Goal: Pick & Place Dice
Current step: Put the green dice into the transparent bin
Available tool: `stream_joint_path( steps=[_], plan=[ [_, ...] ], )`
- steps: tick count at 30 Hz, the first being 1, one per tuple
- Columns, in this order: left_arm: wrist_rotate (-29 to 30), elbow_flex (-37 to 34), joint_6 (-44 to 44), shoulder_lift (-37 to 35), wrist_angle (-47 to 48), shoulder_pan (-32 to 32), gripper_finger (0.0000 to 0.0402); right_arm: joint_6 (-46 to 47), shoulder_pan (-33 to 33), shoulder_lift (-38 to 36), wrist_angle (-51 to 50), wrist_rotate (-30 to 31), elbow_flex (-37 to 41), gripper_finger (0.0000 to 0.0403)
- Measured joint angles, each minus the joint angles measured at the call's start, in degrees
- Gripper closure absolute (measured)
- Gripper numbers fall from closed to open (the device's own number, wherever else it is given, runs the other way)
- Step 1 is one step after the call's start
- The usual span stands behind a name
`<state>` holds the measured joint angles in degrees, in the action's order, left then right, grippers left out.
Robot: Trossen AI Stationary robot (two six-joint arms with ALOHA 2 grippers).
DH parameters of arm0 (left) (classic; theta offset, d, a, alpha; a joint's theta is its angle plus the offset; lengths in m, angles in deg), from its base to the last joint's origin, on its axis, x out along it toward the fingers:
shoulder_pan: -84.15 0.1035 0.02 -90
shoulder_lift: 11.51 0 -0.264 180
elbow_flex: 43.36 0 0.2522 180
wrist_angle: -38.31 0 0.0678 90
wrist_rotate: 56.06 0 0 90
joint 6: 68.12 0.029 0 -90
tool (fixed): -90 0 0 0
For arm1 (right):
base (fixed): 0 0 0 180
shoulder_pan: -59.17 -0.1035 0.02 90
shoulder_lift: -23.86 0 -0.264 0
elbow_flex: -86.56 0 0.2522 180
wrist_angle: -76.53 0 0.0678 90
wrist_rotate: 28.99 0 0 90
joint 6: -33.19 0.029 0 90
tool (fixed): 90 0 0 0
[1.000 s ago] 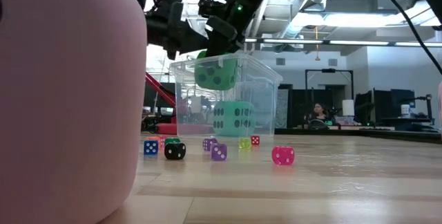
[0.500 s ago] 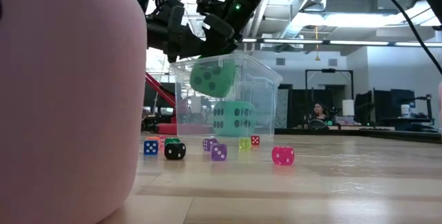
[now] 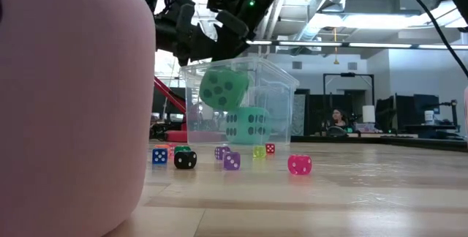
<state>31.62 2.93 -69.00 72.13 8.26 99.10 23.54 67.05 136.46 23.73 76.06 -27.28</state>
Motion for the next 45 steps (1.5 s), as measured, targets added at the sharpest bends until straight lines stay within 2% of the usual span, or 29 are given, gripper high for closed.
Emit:
stream_joint_path(
  steps=[14,24,36,45],
  plan=[
    [0.2,-0.1,0.4,-1.3,1.2,0.0,0.0401,0.0,0.1,-0.6,-6.8,0.0,-2.0,0.0003],
    [0.2,-0.5,0.1,-13.8,17.9,-0.1,0.0401,0.2,1.4,-2.7,-8.5,0.0,-2.0,0.0003],
    [0.1,-6.9,-1.5,-25.6,18.9,-1.8,0.0401,0.6,2.5,-2.7,-2.0,0.0,1.1,0.0003],
    [0.2,-8.9,-1.6,-27.8,18.9,-2.4,0.0401,0.5,1.9,-0.2,-0.3,-0.4,1.3,0.0003]
  ],
)
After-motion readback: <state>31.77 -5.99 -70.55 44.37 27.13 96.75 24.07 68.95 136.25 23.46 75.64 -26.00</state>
